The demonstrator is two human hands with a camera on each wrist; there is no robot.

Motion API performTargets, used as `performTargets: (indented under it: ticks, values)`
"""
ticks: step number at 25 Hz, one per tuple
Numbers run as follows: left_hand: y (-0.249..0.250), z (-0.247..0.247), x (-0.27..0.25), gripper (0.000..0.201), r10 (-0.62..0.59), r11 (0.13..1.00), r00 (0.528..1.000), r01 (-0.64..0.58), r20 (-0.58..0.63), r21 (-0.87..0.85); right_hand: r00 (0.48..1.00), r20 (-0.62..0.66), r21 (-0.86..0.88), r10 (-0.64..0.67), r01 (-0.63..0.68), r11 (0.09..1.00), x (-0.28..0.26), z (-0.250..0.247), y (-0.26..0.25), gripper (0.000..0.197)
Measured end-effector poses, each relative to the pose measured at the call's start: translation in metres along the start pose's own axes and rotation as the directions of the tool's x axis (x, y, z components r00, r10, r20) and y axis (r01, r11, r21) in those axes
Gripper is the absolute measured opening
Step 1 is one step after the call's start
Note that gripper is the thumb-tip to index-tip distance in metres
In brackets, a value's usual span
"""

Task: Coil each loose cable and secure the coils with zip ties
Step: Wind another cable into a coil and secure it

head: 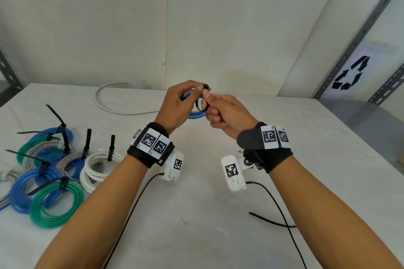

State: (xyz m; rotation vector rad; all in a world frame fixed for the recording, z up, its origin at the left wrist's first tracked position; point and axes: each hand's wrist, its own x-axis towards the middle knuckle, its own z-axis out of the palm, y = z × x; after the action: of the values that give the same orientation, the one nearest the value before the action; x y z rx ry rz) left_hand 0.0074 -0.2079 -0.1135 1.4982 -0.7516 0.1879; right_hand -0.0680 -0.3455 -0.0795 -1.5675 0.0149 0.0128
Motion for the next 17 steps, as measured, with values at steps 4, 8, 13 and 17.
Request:
performTargets:
  ticks: [4, 8, 13, 17]
  values:
    - [0.001, 0.0, -0.001, 0.024, 0.004, 1.0, 1.0, -0.004, 0.009, -0.007, 1.0, 0.005, 0.077, 0.012, -0.012, 0.997, -0.001, -0.001, 0.0, 0.037]
    - [0.003, 0.0, -0.001, 0.023, 0.0, 1.0, 1.0, 0.0, 0.006, 0.004, 1.0, 0.016, 0.11, 0.02, -0.022, 0.994, 0.0, -0.005, -0.001, 0.036]
    - [0.001, 0.002, -0.003, 0.021, 0.055, 0.991, 0.997, -0.061, 0.047, 0.123, 0.995, -0.095, 0.09, -0.002, 0.011, 0.996, 0.003, -0.006, -0.002, 0.037]
    - [-0.001, 0.003, -0.004, 0.021, 0.03, 0.994, 0.999, -0.034, 0.035, 0.107, 0.931, -0.344, -0.157, -0.125, 0.074, 0.985, 0.01, -0.004, -0.003, 0.034]
